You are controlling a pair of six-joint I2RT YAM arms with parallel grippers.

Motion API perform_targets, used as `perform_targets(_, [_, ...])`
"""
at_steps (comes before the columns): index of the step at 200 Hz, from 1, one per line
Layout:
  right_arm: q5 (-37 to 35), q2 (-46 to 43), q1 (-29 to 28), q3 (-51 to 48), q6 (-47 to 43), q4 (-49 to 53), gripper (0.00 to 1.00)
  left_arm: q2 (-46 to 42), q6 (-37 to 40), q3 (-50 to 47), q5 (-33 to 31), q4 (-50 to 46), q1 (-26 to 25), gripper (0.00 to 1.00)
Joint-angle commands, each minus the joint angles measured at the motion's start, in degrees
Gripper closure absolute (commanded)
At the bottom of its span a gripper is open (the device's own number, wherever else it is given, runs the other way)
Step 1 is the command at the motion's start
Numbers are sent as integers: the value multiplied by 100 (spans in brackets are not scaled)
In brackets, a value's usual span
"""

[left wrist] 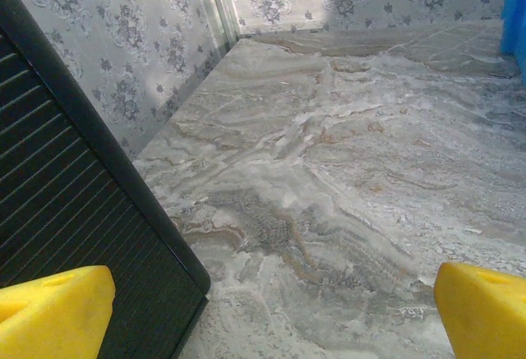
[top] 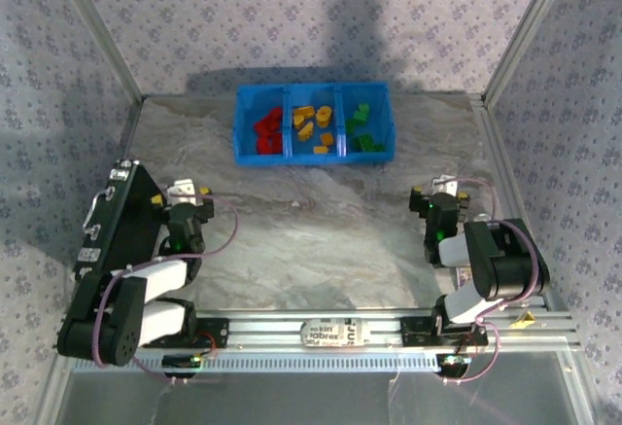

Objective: Sort the legos into containers by color
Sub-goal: Reset both arms

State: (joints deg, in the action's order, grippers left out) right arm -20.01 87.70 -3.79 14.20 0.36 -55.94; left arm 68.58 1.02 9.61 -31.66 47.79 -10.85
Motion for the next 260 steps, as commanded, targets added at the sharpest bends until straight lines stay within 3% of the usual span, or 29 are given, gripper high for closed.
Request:
perform_targets(1, [44, 32, 9, 146, -242, -557, 1, 103, 1, 48, 82, 551, 57, 0])
perform_targets(13, [87, -166, 8, 170, 2, -68, 1, 176, 0, 33, 81, 700, 70, 0])
perform_targets(26, [87, -45, 16, 139, -227, -419, 1, 249, -15, 33, 97, 807, 91, 0])
perform_targets(130, [734, -69, 87, 512, -371, 355, 1, 326, -435, -159, 358, 1237, 496, 0])
perform_targets(155, [896, -67, 145, 584, -358, 507, 1, 1468, -791, -429, 455, 2894, 800, 0])
perform_targets(162, [936, -74, 162, 594, -359, 535, 1, 1773, -712, -415, 579, 3284, 833, 0])
perform_targets(181, [942, -77, 168, 608, -356, 532, 1, 1281, -652, -192, 815, 2195, 804, 0])
perform_targets(206, [944, -76, 168, 597, -360, 536, 1, 1616, -520, -383, 919, 3003, 774, 0])
perform_targets(231, [1017, -63, 209, 659, -320, 638, 1, 1743, -368, -417, 1028, 3210, 689, 0])
perform_targets(260, [1286, -54, 444, 817, -133, 945, 1, 2158, 331, -196, 1399, 3233, 264, 0])
